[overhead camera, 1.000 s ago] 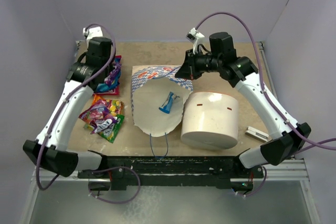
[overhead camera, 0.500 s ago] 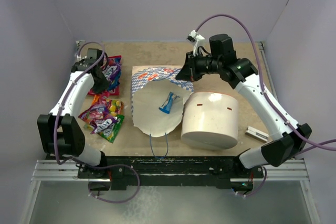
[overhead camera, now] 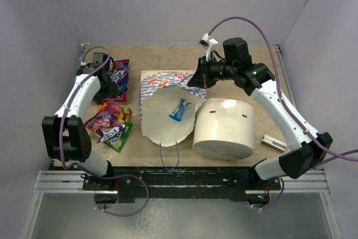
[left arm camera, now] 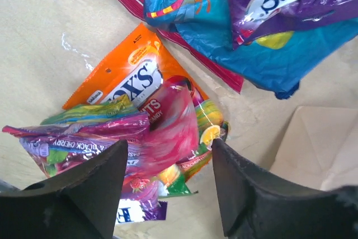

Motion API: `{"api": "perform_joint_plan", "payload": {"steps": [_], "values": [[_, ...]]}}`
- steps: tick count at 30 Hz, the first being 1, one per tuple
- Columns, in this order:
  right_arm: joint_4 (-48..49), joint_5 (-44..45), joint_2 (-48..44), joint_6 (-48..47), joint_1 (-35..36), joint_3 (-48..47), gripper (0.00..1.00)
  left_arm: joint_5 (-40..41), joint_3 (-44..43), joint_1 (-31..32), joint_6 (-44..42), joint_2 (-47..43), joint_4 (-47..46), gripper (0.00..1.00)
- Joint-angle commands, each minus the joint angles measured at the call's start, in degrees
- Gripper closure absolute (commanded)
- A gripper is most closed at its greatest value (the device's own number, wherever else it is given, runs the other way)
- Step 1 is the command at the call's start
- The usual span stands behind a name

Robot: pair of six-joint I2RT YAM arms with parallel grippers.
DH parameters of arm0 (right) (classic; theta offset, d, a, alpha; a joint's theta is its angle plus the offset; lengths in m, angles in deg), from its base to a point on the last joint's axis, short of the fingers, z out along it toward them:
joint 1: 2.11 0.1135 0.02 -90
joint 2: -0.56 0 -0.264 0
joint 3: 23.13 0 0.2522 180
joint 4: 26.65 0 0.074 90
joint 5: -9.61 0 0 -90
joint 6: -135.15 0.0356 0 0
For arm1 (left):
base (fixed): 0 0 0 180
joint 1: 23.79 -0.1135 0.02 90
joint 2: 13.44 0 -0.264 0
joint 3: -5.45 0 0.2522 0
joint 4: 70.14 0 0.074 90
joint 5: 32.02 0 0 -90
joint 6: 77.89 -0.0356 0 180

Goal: Take the snacks out of the paper bag
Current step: Place the snack at the center of the board, then take out the snack from the paper bag.

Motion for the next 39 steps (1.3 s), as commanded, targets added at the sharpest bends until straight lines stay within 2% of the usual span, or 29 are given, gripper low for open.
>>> {"api": "perform_joint_plan", "payload": {"steps": [1,3,6,8,11,16,22,25,29,34,39], "values": [[2.3,0.4,-2.4,-0.1,0.1,0.1,1.0,1.4,-1.9,-0.6,0.8,-7.5,-0.6,0.27],[2.4,0.4,-2.3,-0.1,0.1,0.2,1.0,0.9,-2.6,-0.6,0.8,-9.2,0.6,0.22],[2.6,0.1,-2.0,0.0,0.1,0.3,1.0,-3.3,-3.2,-0.6,-0.3,-11.9,1.3,0.21],[2.8,-0.2,-1.8,0.3,0.1,0.4,1.0,-9.1,-2.8,-0.6,-1.4,-14.0,0.7,0.21],[3.2,-0.4,-1.4,0.8,0.1,0.4,1.0,-22.2,-1.0,-0.6,-2.9,-17.3,-2.6,0.21],[3.2,-0.3,-1.0,1.1,0.1,0.5,1.0,-42.1,5.5,-0.4,2.9,-24.4,-16.5,0.22],[3.4,-0.2,-0.9,1.1,0.1,0.6,1.0,-54.0,10.1,1.6,14.2,-31.0,-33.2,0.22],[3.4,-0.3,-0.7,1.1,0.1,0.4,1.0,-53.4,8.1,6.9,15.9,-31.3,-39.0,0.22],[3.6,-0.3,-0.3,1.2,0.1,0.2,1.0,-49.9,4.0,16.6,13.9,-28.9,-40.9,0.26],[3.3,-0.1,-0.3,1.2,0.1,-0.1,1.0,-38.6,5.0,30.7,8.4,-29.9,-41.2,0.29],[3.5,-0.2,-0.9,1.3,0.1,0.6,1.0,-23.0,10.9,45.8,0.8,-33.7,-42.6,0.3]]}}
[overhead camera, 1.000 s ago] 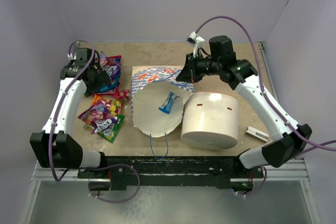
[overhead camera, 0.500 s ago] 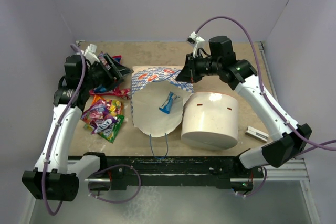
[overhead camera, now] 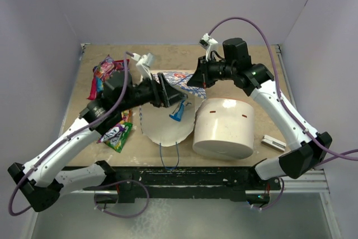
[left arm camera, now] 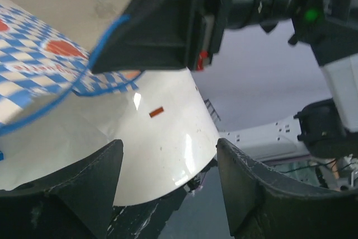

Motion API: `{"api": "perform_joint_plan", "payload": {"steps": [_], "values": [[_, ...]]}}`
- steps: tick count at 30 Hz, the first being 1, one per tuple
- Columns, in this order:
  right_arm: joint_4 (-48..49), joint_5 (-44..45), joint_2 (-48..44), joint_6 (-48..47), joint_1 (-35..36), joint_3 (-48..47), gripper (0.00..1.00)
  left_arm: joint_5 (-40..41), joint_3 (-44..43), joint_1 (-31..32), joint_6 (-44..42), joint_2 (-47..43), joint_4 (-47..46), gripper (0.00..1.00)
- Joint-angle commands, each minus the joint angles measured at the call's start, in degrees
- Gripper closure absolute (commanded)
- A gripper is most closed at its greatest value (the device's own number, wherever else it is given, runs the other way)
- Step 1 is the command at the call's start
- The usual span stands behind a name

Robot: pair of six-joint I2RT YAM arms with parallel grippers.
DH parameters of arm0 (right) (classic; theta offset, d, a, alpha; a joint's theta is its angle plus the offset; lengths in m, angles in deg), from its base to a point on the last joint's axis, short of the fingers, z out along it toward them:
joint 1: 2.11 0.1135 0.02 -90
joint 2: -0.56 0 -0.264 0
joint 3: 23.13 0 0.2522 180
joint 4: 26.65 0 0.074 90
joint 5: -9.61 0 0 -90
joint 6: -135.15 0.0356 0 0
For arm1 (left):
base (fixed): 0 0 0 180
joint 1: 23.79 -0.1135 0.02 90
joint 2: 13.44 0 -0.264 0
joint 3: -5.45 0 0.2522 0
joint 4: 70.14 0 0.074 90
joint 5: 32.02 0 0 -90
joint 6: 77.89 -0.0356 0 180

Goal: Take the snacks out of the paper bag
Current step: Take out the snack from the paper bag.

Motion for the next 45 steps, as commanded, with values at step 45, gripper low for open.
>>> {"api": "perform_joint_plan", "payload": {"steps": [45], "values": [[-0.2,0.8,1.2,2.2,0.1,-2.7,1.0,43.7,15.6,15.2,-28.6,27.5,-13.0,0.38]]}}
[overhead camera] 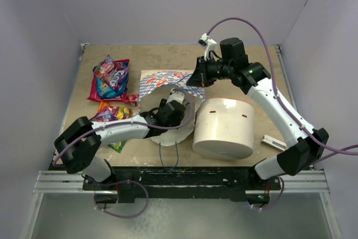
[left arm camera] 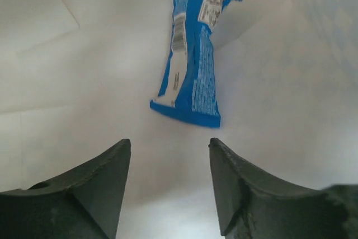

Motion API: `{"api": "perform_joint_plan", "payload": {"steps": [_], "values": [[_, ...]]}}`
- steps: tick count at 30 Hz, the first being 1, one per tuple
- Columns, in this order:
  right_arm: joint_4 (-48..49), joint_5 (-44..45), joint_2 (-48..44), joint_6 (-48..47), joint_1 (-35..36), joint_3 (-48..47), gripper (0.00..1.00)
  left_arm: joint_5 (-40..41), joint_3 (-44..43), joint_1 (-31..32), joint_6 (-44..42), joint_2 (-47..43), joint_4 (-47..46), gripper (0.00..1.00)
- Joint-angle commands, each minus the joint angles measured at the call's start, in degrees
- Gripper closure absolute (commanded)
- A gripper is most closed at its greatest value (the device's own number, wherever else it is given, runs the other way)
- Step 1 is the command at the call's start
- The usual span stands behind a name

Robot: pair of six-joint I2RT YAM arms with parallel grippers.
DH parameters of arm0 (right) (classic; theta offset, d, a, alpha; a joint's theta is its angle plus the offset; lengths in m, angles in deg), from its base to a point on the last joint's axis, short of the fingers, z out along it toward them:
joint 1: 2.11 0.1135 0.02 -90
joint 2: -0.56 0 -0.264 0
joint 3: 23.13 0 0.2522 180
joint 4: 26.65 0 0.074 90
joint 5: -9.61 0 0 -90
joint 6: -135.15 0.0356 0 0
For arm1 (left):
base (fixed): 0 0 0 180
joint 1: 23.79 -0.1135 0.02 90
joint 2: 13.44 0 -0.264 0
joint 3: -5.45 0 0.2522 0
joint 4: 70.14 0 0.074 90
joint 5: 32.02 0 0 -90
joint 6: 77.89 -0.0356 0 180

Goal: Take the snacks out of the paper bag
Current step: Take out the snack from the paper bag.

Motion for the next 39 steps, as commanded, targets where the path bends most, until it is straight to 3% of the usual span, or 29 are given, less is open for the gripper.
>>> {"api": "perform_joint_plan", "payload": {"steps": [1,6,13,19,25,31,39], "values": [[-0.2,-0.5,-0.7,0.6,0.1,-2.4,1.0,-6.1,-3.0,-1.9,-6.3,1.7,-8.0,0.35],[0.2,-0.8,-0.6,0.9,0.1,-2.8,1.0,-10.8,-6.1,-5.5,-7.8,6.0,-10.0,0.3],[-0.6,-0.8,-1.0,0.9,0.1,-2.8,1.0,-11.4,-12.9,-8.1,-11.3,14.4,-9.2,0.29],[-0.5,-0.7,-1.3,1.0,0.1,-3.0,1.0,-15.8,-13.6,-9.1,-10.3,18.0,-7.4,0.48],[0.3,-0.6,-1.8,1.1,0.1,-1.9,1.0,-16.8,-12.4,-9.1,-7.9,13.5,-3.1,0.69],[1.2,-1.4,-1.5,1.2,0.1,-1.2,1.0,-17.2,-12.7,-9.1,-6.3,5.4,5.1,0.77],[2.3,-1.8,-1.2,1.1,0.1,-0.5,1.0,-27.2,-7.4,-5.5,-3.8,-9.3,15.3,0.79]]}}
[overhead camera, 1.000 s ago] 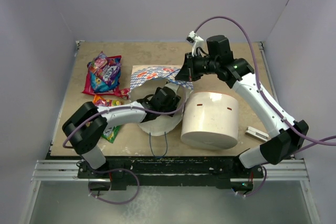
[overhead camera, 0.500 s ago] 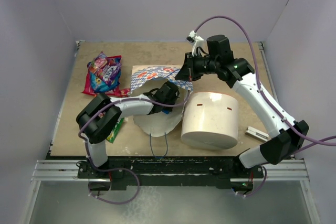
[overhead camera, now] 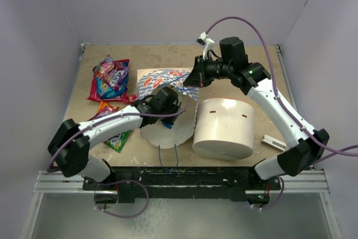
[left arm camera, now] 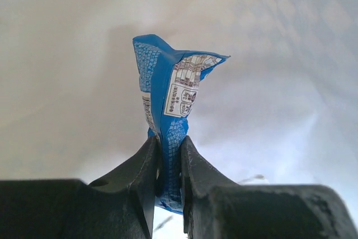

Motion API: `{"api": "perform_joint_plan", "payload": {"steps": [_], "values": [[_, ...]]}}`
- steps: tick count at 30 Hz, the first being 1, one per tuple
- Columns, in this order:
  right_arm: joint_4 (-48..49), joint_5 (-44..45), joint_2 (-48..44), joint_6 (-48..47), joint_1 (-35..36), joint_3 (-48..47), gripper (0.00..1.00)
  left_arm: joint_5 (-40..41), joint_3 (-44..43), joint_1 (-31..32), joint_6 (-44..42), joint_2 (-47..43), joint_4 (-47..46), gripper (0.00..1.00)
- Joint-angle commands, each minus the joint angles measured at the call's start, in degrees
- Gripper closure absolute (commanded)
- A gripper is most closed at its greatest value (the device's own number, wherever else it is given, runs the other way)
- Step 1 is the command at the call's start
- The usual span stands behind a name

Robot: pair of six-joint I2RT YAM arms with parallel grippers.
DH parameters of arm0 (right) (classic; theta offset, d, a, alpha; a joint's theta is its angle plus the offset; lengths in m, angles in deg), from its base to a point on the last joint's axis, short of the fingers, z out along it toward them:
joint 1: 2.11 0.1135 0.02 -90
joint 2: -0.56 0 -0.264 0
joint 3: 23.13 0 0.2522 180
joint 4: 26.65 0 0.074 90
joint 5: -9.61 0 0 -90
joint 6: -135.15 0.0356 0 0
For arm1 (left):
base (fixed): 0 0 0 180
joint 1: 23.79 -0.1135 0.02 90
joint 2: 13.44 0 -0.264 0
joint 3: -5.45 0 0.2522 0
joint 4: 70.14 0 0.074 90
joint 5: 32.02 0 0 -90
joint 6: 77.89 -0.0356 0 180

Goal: Take the snacks out of the paper bag
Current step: Take out the snack from the paper bag, then place the snack at the center of the board.

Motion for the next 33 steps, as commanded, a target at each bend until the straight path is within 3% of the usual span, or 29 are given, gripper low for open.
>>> {"api": "perform_joint_plan", "payload": {"steps": [1,8,15,21,28,31,33], "values": [[1.3,0.7,-1.1,-0.2,-0.2,0.2,1.0,-7.0,4.4,3.9,3.8,-11.6,5.0,0.79],[1.7,0.0,-0.7,0.3,-0.3,0.8,1.0,-13.1,11.5,10.7,12.8,-27.7,9.5,0.81],[1.8,-0.5,-0.1,0.3,-0.2,0.4,1.0,-15.8,5.1,11.6,12.0,-32.8,16.8,0.83],[1.7,-0.5,-0.2,0.3,-0.2,0.0,1.0,-6.1,-12.2,11.5,5.8,-30.6,18.1,0.83],[1.7,-0.7,-0.2,0.2,-0.2,-0.4,1.0,15.5,-33.5,10.6,-4.8,-20.4,14.6,0.86],[1.6,-0.8,-0.2,0.2,-0.2,-0.7,1.0,22.7,-37.4,6.0,-7.5,-17.1,13.0,0.86],[1.6,-0.7,-0.4,0.0,-0.2,-0.8,1.0,22.6,-38.6,-0.4,-6.0,-15.6,14.1,0.87]]}}
